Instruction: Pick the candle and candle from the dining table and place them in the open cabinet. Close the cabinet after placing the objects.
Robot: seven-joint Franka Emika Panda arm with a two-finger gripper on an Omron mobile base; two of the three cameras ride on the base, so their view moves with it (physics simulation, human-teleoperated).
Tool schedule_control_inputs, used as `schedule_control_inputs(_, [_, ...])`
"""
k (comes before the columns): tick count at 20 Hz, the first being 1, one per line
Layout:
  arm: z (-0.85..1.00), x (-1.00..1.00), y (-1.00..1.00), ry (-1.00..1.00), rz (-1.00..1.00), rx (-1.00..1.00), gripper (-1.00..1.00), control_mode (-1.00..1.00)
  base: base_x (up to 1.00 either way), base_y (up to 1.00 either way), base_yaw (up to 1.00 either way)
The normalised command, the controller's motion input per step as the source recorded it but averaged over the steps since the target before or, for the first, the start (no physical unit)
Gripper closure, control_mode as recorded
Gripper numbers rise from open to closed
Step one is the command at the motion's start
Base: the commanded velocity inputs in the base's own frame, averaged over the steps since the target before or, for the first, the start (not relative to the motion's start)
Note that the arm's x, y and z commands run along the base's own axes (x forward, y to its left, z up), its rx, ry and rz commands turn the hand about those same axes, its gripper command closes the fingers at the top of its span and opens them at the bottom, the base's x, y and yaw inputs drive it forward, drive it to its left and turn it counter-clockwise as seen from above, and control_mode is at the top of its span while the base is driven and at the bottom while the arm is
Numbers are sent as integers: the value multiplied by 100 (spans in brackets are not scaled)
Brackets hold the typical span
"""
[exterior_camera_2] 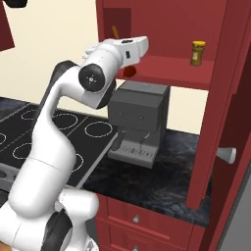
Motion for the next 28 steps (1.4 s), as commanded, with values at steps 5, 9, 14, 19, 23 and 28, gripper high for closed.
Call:
schedule_control_inputs(5, [0, 68, -17, 1, 3, 0, 100, -100, 0, 0, 0])
schedule_control_inputs(9, [0, 58, -49, 0, 10, 4, 100, -100, 0, 0, 0])
schedule_control_inputs(14, [-1, 43, -54, 0, 12, 4, 100, -100, 0, 0, 0])
schedule_control_inputs(19, [-2, 9, -8, 0, 4, 0, 100, -100, 0, 0, 0])
schedule_control_inputs(23, [0, 0, 8, 0, 0, -2, 100, -100, 0, 0, 0])
schedule_control_inputs(28, [-16, 10, 22, 0, -1, -9, 100, -100, 0, 0, 0])
